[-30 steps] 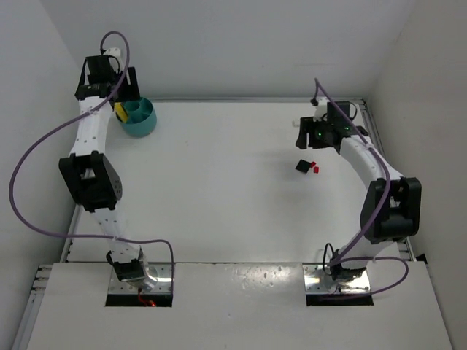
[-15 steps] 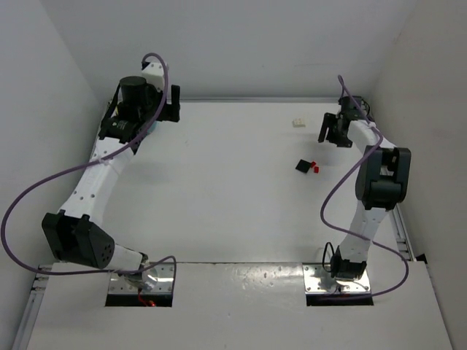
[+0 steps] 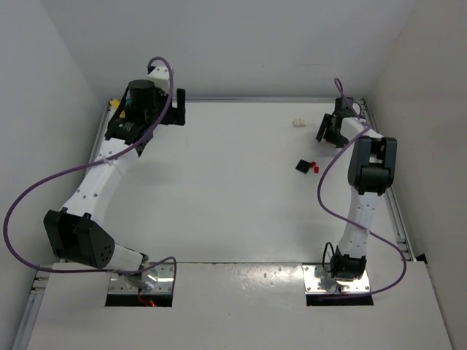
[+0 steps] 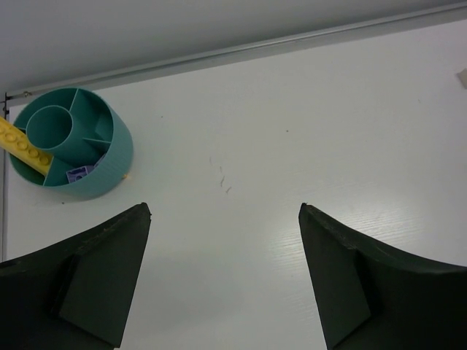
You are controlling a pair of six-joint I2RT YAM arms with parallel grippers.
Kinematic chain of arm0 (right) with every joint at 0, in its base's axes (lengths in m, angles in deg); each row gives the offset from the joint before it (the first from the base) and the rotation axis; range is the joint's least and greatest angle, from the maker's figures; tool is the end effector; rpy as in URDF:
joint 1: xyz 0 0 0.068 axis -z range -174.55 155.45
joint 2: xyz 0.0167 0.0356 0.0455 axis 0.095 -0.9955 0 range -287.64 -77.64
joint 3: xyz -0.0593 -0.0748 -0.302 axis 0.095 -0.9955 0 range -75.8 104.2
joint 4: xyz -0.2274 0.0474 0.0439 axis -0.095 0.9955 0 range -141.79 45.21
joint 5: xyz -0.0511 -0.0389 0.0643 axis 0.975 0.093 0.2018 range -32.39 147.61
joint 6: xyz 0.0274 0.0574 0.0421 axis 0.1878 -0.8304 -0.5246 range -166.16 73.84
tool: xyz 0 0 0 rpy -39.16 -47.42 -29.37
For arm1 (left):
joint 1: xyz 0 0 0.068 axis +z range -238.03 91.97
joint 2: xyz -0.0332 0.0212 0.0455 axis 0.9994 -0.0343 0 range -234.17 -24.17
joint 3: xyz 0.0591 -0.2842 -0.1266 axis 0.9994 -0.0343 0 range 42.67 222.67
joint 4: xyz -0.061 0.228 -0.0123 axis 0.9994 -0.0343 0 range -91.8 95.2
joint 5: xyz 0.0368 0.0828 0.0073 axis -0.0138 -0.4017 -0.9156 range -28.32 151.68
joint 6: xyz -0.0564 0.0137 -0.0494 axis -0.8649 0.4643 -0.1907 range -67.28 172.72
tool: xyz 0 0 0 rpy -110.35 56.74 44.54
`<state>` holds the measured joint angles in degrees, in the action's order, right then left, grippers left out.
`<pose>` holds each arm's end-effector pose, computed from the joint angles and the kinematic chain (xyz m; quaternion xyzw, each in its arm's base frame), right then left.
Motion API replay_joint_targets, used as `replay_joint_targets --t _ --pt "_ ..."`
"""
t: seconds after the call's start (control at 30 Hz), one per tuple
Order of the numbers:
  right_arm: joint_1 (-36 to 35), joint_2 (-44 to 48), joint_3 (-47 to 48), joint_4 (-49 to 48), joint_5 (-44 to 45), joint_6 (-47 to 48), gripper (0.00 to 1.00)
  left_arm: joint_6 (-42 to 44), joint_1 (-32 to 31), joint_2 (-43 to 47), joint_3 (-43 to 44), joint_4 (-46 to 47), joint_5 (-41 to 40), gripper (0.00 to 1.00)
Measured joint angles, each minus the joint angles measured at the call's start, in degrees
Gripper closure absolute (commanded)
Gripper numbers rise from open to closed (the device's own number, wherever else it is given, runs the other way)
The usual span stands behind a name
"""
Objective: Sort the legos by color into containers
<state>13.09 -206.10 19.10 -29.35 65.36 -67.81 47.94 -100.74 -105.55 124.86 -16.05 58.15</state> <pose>0.4986 -0.0757 0.1705 0.2603 0.9182 -0.0286 0.2973 0.3135 -0.0667 0.4338 0.0392 0.8202 -0.0616 0.5673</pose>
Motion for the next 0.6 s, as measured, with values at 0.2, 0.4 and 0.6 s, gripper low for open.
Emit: replay_joint_targets --t 0.2,0.4,0.6 --pt "0.09 -3.17 2.47 -1.86 1.90 -0.63 0.40 -0.48 -0.48 -0.50 -0.02 0.17 -0.20 0.11" --pt "0.11 -4.57 3.78 -4.28 2.84 -0.61 0.71 -0.52 -0.87 -1.27 -0.02 0.33 -0.26 0.11" --pt "0.11 -4.50 2.10 -8.98 1.05 1.88 0.94 -1.99 -0.63 -2.62 -0.42 0.59 0.72 0.11"
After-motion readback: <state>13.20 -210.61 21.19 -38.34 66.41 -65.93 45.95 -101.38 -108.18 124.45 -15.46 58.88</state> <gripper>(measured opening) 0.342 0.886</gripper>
